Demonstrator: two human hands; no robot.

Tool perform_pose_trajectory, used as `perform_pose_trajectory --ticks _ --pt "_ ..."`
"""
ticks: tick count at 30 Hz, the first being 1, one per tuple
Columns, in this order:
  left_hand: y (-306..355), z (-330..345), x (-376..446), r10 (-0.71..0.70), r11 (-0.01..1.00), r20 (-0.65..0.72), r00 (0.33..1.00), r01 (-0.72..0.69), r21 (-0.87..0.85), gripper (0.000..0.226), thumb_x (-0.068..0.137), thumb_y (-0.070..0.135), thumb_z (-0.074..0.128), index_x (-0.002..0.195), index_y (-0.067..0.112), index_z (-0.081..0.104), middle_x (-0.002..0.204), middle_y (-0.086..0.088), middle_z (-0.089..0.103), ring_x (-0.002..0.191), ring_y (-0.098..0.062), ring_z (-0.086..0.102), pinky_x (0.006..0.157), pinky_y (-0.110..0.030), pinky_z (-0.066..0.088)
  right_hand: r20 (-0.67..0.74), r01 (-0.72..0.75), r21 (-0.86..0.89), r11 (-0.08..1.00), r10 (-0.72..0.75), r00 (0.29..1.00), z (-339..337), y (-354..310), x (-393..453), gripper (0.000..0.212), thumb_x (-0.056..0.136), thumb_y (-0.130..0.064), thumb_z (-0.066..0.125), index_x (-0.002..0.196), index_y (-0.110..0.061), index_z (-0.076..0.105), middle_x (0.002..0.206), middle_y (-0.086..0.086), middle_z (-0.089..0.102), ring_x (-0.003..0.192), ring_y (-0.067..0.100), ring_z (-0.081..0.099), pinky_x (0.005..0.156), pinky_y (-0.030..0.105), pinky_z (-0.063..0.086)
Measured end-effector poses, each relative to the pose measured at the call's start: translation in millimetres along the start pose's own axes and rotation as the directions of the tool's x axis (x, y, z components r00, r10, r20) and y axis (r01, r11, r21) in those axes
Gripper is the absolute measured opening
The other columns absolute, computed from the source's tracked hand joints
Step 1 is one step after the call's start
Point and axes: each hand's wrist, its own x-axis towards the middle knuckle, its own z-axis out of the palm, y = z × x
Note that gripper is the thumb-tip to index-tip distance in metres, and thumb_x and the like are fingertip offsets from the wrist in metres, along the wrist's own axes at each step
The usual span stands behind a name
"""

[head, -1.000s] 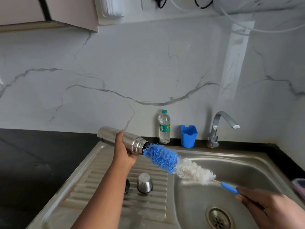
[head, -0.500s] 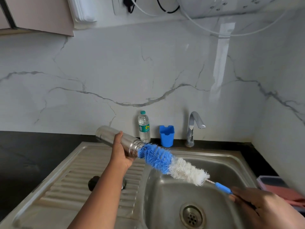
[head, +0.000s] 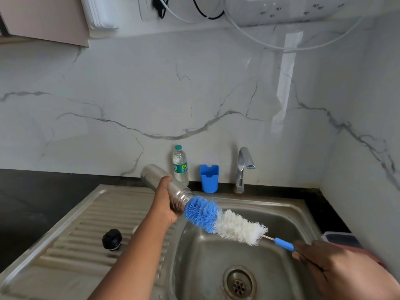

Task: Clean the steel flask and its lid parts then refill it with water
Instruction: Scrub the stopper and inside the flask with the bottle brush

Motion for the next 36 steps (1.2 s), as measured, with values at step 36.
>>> perform_pose_trajectory --ticks 36 --pt "57 -19 0 -0.244 0.967 0.116 0.963 0.233 0.104 0.078 0.069 0.060 0.078 0.115 0.003 0.051 0.105 -0.021 0.065 0.091 -0.036 0.066 0.071 -0.050 0.054 0.391 -0.165 -0.314 0.935 0.285 0.875 78 -168 108 0.025 0.102 -0.035 0.030 0.120 -0.029 0.046 0.104 -0.003 0.065 0.091 0.025 0.065 0.061 0.033 0.038"
